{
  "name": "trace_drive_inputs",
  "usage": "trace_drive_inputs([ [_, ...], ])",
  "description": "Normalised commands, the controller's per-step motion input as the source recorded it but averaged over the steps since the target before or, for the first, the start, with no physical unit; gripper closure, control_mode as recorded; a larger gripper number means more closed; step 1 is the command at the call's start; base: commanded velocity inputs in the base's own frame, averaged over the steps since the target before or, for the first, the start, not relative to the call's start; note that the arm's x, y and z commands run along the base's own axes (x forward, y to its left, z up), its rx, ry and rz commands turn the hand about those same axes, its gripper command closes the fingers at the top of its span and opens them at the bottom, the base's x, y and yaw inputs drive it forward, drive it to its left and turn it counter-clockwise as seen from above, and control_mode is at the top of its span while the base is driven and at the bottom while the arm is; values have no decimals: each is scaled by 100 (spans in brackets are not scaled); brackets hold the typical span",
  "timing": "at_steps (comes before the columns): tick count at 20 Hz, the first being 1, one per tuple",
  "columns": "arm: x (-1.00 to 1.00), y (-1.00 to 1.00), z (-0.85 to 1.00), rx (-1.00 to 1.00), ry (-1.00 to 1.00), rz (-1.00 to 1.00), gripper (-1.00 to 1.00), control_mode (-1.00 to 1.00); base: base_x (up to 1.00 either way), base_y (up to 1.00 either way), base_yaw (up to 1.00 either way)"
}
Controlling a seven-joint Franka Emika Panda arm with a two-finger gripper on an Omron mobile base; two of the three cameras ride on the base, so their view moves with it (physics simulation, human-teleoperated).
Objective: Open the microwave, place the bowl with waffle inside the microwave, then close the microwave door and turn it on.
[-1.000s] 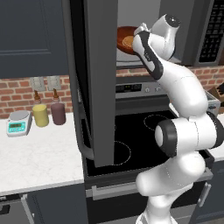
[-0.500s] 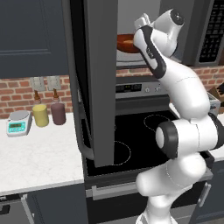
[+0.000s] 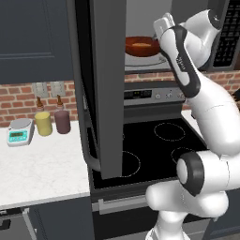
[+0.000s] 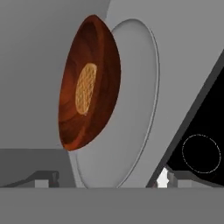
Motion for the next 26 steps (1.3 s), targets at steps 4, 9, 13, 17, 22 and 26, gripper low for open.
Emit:
trace_drive_inputs([
  [4,-100,0,11,0,0,7,-100,-100,0,0,0],
  [9,-100,0,3,0,0,5,-100,-100,0,0,0],
  [13,-100,0,-6,0,2,1,-100,-100,0,0,0],
  [17,-75,26,-70,-1,23,3,-100,-100,0,0,0],
  [22,-69,41,-81,0,17,7,-100,-100,0,0,0],
  [26,-29,53,-84,0,14,12,-100,-100,0,0,0],
])
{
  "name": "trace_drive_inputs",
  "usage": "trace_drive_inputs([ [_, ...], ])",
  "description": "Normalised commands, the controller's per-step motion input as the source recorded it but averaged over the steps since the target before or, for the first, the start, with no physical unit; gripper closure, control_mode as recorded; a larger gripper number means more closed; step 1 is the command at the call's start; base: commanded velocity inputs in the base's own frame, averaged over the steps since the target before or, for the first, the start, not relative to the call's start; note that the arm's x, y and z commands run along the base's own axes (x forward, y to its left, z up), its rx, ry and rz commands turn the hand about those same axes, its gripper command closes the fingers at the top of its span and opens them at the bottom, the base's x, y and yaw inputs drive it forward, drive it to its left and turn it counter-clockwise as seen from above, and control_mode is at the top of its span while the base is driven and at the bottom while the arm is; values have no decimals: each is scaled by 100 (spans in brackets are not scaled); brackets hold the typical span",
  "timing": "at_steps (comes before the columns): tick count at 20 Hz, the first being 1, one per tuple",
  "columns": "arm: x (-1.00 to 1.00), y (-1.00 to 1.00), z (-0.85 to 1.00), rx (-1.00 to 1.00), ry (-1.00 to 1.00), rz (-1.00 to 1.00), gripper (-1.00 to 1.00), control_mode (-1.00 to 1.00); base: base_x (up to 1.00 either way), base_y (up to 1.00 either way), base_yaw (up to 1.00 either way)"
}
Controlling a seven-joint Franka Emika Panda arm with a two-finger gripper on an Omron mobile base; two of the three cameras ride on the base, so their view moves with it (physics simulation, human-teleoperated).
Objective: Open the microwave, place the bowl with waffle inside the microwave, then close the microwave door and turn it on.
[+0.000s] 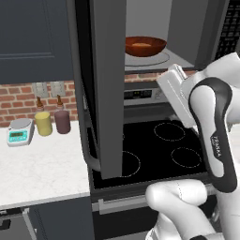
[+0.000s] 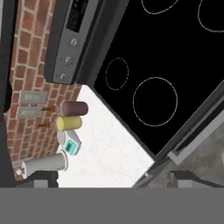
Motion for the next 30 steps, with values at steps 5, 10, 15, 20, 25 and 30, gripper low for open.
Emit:
trace_drive_inputs([
  [5,-2,73,-81,-1,3,16,100,-100,0,0,0],
  [10,0,58,-53,-1,0,17,100,-100,0,0,0],
  [15,0,36,-49,0,-5,10,100,-100,0,0,0],
  [20,0,37,-48,-4,-17,7,100,-100,0,0,0],
  [25,0,49,-43,-14,-27,6,100,-100,0,0,0],
  [30,-8,44,-9,-21,-29,2,100,-100,0,0,0],
])
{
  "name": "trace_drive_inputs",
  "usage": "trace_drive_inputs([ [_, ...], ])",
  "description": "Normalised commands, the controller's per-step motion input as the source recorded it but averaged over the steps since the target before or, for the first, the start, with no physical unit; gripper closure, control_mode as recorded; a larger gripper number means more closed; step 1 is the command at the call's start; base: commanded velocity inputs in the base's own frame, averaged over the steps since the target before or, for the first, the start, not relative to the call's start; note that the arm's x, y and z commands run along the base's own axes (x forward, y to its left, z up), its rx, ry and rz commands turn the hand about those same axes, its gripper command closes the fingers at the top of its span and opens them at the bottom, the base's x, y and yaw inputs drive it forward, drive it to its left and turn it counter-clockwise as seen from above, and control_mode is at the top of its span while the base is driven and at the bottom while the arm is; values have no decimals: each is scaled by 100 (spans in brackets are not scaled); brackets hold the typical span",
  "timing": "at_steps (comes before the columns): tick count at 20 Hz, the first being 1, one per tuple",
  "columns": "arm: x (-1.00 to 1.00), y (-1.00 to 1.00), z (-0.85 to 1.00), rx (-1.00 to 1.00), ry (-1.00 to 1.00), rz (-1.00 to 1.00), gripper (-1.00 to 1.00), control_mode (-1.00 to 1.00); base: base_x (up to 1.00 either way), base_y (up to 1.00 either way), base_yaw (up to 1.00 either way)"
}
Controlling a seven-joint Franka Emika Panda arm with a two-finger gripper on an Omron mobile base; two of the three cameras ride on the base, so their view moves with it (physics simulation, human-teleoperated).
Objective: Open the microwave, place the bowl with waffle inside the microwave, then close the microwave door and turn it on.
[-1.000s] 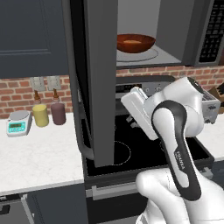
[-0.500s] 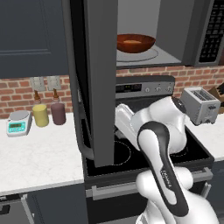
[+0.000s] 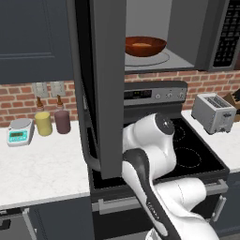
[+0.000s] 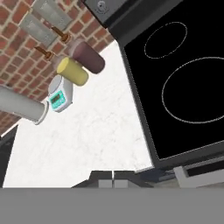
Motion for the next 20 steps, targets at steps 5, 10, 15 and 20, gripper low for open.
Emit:
trace_drive_inputs([
  [5,-5,37,-26,-26,-40,3,100,-100,0,0,0],
  [10,-2,26,-29,-25,-41,2,100,-100,0,0,0],
  [15,0,15,-26,-22,-41,2,100,-100,0,0,0],
  [20,-6,26,3,-22,-30,1,100,-100,0,0,0],
])
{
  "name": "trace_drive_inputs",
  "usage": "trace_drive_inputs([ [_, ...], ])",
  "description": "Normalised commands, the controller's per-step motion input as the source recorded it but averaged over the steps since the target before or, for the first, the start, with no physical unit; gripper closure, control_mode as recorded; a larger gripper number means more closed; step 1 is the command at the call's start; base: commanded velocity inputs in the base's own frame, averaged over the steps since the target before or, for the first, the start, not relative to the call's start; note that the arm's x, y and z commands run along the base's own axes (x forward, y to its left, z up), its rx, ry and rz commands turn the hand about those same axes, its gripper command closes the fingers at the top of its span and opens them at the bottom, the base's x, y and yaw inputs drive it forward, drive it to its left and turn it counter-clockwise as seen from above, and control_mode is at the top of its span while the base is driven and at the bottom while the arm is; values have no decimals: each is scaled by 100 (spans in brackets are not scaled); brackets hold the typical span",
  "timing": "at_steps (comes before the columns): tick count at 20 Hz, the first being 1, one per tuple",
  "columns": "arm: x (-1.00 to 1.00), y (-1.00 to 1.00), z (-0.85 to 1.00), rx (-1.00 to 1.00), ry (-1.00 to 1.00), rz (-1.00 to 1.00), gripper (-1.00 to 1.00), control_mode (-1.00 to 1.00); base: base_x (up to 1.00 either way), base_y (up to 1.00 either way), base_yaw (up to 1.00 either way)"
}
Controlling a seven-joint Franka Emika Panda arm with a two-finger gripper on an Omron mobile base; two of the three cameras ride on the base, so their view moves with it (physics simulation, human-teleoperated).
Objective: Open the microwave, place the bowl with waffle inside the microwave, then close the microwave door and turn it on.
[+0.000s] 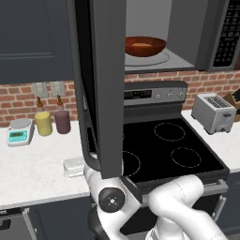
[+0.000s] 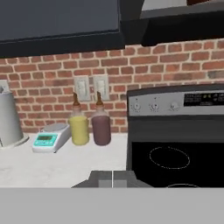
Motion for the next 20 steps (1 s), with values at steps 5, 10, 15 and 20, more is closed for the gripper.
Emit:
trace_drive_inputs([
  [5,-28,48,41,-27,-6,-2,100,-100,0,0,0],
  [10,-43,55,77,-23,0,-14,100,-100,0,0,0],
  [15,-32,56,57,-24,-2,-24,100,-100,0,0,0],
  [20,-2,60,4,-33,-13,-28,100,-100,0,0,0],
])
